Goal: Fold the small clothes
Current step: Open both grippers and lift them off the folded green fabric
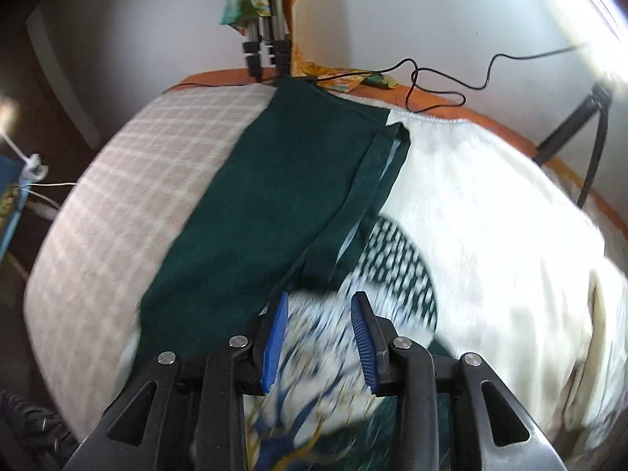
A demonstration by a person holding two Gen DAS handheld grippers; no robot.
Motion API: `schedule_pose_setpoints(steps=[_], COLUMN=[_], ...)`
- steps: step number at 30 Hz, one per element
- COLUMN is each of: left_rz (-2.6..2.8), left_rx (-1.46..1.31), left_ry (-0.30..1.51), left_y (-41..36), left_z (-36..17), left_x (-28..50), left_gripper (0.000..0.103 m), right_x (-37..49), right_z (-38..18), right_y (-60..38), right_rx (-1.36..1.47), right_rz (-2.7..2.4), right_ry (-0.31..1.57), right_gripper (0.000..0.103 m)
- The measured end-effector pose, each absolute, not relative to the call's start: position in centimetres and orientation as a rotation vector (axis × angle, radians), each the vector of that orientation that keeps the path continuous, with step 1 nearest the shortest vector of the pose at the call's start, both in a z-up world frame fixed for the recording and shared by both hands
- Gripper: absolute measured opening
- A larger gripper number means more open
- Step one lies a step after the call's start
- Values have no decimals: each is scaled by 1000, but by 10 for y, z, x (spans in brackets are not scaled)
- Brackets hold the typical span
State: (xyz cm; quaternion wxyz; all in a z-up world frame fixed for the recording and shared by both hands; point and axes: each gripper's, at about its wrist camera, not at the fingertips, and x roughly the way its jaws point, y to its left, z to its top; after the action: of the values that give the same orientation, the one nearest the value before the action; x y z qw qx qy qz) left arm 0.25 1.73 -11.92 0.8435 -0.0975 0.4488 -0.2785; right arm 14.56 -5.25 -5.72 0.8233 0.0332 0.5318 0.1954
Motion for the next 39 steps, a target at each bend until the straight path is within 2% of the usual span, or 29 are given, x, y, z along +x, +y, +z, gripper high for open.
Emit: schedule_pose_setpoints(steps=[6, 10, 16, 18, 20, 21, 22, 23, 28, 33, 35, 36, 37, 39], left_rz=[-545, -539, -545, -543, -539, -537, -533, -530, -519, -518, -521, -524, -532, -555], left_rx=[-208, -255, -229, -221, -213, -207, -198, -194, -188, -166, -144, -130, -107, -66], left_ry=[926, 954, 957, 954, 947, 944, 938, 935, 931, 922, 902, 891, 879, 856], left_y=[33, 39, 35, 34, 34, 34, 34, 35, 40, 36, 31, 28, 21, 9], left_z=[-109, -116, -119, -118, -118, -117, -117, -116, -118, -116, -114, -113, -111, -109], left_x=[14, 18, 11, 9, 8, 7, 6, 5, 4, 3, 0, -2, -6, -12], left_gripper=[29, 29, 29, 29, 29, 29, 29, 29, 29, 29, 29, 29, 29, 29], right_x=[50, -5, -39, -40, -47, -50, -49, -50, -57, -62, -61, -63, -61, -61], right_z=[-64, -79, -92, -92, -94, -96, -99, -99, -94, -87, -82, -79, -76, -70], right_y=[-50, -39, -39, -39, -43, -40, -40, -39, -48, -48, -56, -64, -70, -83], right_rx=[258, 287, 357, 368, 363, 370, 375, 383, 467, 353, 346, 346, 360, 381], right_rz=[616, 695, 676, 668, 680, 691, 696, 693, 696, 673, 663, 650, 636, 607], right_ry=[1218, 1279, 1299, 1294, 1300, 1306, 1311, 1314, 1302, 1276, 1260, 1250, 1226, 1190], right_gripper=[39, 39, 37, 30, 15, 11, 2, 0, 0, 1, 10, 19, 35, 35])
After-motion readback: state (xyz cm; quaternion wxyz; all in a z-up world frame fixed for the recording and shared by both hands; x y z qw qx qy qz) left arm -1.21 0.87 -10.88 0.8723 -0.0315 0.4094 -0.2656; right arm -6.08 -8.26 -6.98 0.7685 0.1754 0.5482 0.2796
